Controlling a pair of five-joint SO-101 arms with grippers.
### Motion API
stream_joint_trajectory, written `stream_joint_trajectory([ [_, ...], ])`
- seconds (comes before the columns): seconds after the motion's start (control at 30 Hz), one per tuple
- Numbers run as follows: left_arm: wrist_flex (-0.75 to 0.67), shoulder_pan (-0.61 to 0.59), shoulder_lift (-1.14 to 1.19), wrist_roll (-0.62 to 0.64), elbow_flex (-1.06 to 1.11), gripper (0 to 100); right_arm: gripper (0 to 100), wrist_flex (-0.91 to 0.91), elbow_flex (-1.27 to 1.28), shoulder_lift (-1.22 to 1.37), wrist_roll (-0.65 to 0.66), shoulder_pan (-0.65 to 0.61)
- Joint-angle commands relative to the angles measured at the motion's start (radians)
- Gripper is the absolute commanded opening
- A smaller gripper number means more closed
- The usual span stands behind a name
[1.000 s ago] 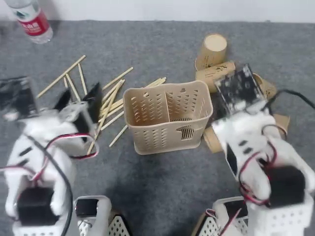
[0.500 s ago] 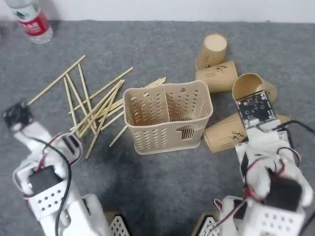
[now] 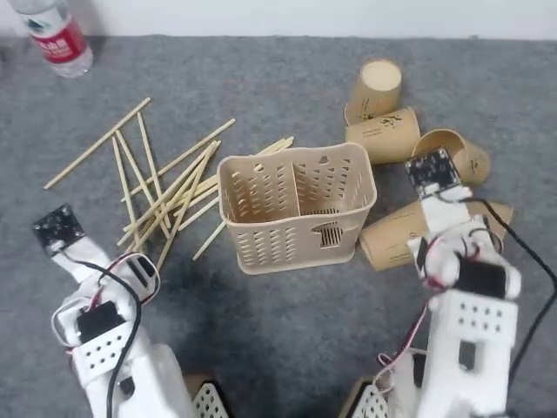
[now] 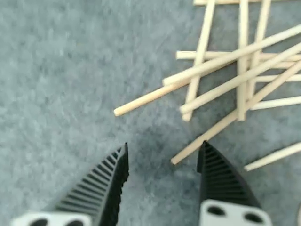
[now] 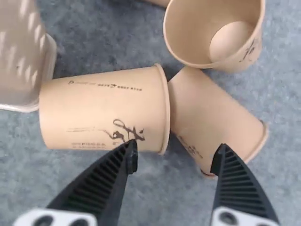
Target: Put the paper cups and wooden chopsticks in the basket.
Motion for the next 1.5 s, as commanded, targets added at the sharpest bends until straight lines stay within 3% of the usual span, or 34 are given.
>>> stream_joint_trajectory([
  [0.0,-0.020,0.025,-0.012,0.008,-0.004,23,26.3,-0.035,-0.098,0.151,-0.021,-0.035],
  [0.3,-0.025,0.048,-0.012,0.008,0.007,23,26.3,-0.024,-0.176,0.338,-0.006,-0.054],
  [0.43,-0.025,0.048,-0.012,0.008,0.007,23,25.5,0.044,-0.176,0.387,0.078,-0.085],
  [0.67,-0.026,0.048,-0.012,0.008,0.007,23,1.6,0.117,-0.176,0.394,0.144,-0.088],
  [0.83,-0.026,0.048,-0.012,0.008,0.007,23,0.9,0.116,-0.181,0.390,0.143,-0.094],
  [1.13,-0.026,0.048,-0.012,0.008,0.008,23,0.9,0.119,-0.181,0.179,0.135,-0.096],
  [1.47,-0.026,0.048,-0.012,0.008,0.010,23,0.9,0.245,-0.183,-0.150,0.141,-0.096],
])
